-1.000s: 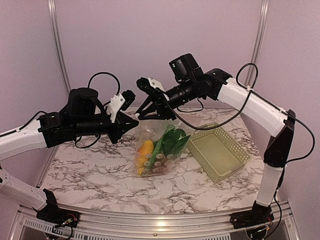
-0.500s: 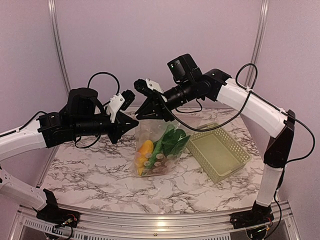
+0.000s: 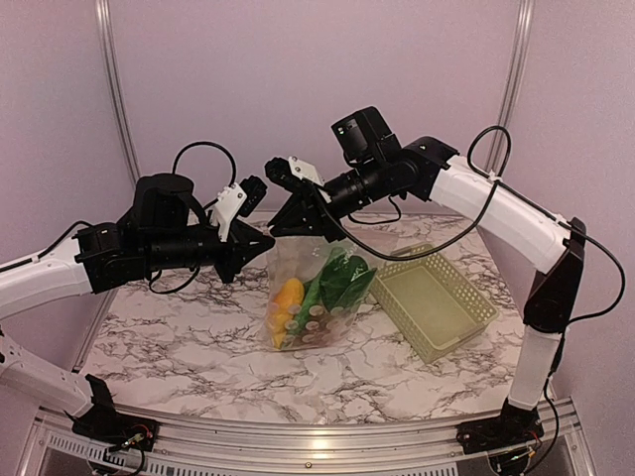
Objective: Place the food in the zip-top bag and seal the zipper
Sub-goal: Hold the zipper food storage bag at the center of the board.
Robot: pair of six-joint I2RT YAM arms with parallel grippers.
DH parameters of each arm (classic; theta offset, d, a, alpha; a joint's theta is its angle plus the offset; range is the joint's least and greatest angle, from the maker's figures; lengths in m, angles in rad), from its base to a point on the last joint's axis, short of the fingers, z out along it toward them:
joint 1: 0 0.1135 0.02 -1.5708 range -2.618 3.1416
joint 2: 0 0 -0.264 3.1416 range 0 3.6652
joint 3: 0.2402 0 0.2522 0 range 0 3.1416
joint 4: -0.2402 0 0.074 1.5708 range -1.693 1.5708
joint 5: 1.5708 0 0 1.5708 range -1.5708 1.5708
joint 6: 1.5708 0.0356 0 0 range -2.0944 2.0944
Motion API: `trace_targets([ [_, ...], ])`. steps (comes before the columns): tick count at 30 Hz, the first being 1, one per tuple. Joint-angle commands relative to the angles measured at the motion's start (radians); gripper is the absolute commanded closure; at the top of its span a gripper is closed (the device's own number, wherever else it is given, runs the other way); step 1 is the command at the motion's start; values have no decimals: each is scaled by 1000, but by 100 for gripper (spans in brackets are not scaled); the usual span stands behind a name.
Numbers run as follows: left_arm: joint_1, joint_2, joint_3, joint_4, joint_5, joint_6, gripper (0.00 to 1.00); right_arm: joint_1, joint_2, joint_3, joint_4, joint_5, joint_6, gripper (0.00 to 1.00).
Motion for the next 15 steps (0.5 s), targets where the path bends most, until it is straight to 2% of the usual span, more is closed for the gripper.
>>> trace_targets([
  [1, -4, -7, 11, 39, 10, 3, 100, 10, 4, 10, -10, 13, -1, 94],
  [8, -4, -43, -17, 64, -22, -19, 100, -4, 0, -12, -17, 49, 19, 96],
  [15, 5, -107, -96, 74, -127, -44, 100, -133, -86, -106, -80, 37, -6, 97],
])
